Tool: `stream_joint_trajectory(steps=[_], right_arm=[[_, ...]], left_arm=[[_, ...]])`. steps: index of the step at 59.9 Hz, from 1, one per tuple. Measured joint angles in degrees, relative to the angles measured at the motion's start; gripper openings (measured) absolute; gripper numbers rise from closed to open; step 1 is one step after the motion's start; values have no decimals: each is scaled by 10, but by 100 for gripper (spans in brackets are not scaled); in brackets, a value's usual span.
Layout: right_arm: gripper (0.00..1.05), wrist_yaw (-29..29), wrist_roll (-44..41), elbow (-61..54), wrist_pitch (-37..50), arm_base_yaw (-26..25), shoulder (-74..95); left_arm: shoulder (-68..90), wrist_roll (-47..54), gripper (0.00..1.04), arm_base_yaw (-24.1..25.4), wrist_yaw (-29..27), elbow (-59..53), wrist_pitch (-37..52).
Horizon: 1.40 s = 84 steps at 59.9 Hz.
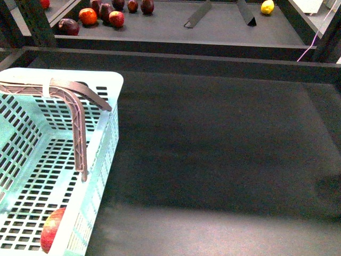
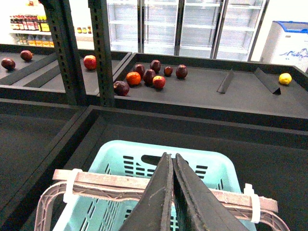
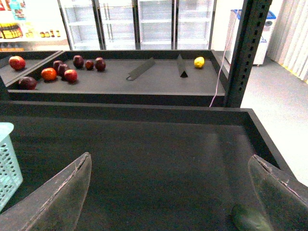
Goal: Pick apple with right arm and hold basket with left
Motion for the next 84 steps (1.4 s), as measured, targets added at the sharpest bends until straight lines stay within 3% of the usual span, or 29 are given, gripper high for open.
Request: stream_joint_trajectory(steps=[25, 31, 84], right_arm=[[96, 0, 0, 0, 0, 0, 0], [96, 0, 0, 0, 0, 0, 0], [96, 0, 0, 0, 0, 0, 0]], left_arm=[[-151, 3, 3, 0, 0, -66, -88], [-163, 4, 3, 0, 0, -88, -73], [-424, 5, 3, 0, 0, -91, -321]])
